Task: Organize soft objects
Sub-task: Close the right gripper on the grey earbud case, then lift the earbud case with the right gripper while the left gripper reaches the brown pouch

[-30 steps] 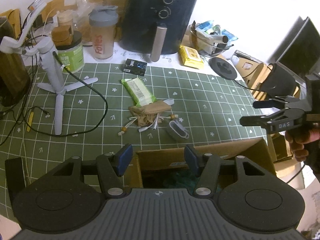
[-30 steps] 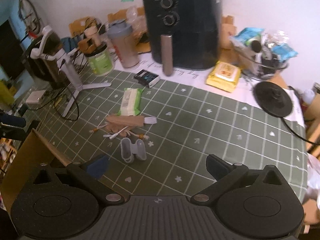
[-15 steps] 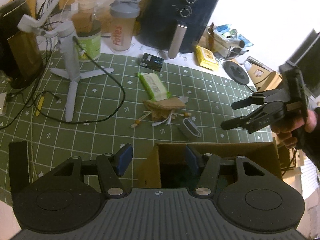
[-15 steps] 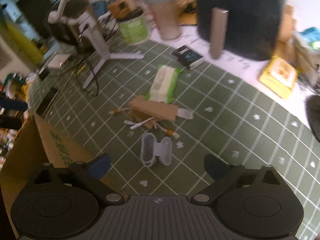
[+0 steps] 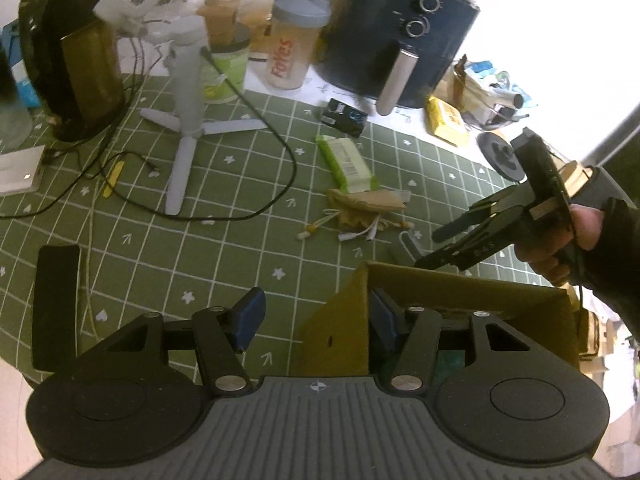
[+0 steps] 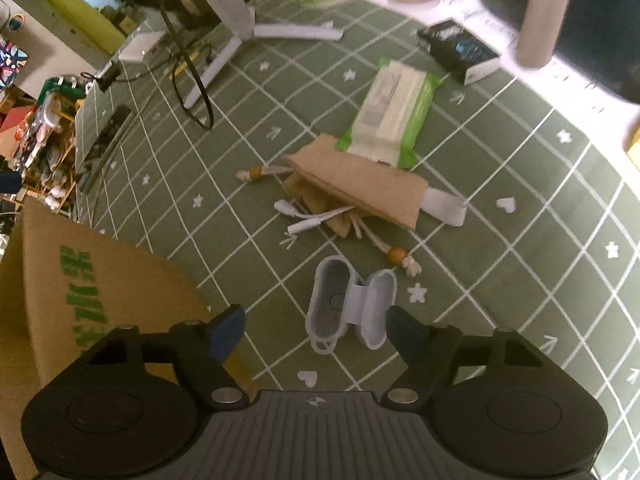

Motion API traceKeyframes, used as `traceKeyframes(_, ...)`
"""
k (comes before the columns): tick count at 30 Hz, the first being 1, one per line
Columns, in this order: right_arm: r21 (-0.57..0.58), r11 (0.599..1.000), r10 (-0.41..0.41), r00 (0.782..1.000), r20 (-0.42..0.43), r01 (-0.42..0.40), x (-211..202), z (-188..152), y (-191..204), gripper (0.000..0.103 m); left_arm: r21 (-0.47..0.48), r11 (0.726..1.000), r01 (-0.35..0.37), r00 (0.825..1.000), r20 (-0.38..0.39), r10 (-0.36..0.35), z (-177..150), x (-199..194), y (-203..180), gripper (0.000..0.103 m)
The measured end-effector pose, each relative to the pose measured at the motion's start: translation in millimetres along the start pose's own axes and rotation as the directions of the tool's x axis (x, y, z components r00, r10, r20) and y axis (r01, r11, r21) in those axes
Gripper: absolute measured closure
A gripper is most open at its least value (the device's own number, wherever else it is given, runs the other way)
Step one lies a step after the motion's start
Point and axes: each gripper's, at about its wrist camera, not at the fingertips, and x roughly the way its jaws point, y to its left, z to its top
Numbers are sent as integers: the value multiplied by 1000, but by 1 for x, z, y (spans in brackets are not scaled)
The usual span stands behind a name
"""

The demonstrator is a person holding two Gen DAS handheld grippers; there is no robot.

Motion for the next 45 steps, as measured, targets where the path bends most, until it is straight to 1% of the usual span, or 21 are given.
traceKeyframes(3,13,1000,14,1000,-24,-14,11,4,-5,30,-17,1000,-7,1000,-2,7,-2,0,5,47)
traceKeyframes(6,42,999,24,999,-37,-22,21,7,-11,36,-28,1000,-13,1000,-2,13,-3,0,10,47)
traceKeyframes(9,63,998,12,999,-51,-8,28,8,-14,42,-35,999,-17,1000,-1,17,-4,-1,11,47)
traceKeyframes(12,83,997,13,999,-46,-9,28,8,-18,52,-41,999,-19,1000,0,19,-5,-1,13,47)
traceKeyframes(13,89,996,9,999,-50,-4,29,8,-19,62,-43,999,-19,1000,1,19,-5,-1,13,47)
traceKeyframes(17,92,996,1,999,-42,3,27,7,-18,73,-38,999,-17,1000,2,17,-5,0,12,47)
traceKeyframes(19,87,996,-12,999,-29,15,24,6,-18,75,-32,999,-14,1000,5,15,-4,0,11,47)
traceKeyframes(27,60,996,-70,997,45,67,1,2,-10,78,-5,1000,-9,1000,19,9,4,-1,3,47)
traceKeyframes(33,61,991,-127,985,121,120,-22,-6,-6,78,30,1000,-5,999,34,4,15,-2,-1,47)
traceKeyframes(40,117,978,-197,959,206,175,-48,-22,-6,78,67,998,0,998,56,-3,32,0,-6,47)
traceKeyframes(45,192,954,-274,927,256,229,-66,-35,-6,78,107,994,9,998,59,-15,42,3,-13,47)
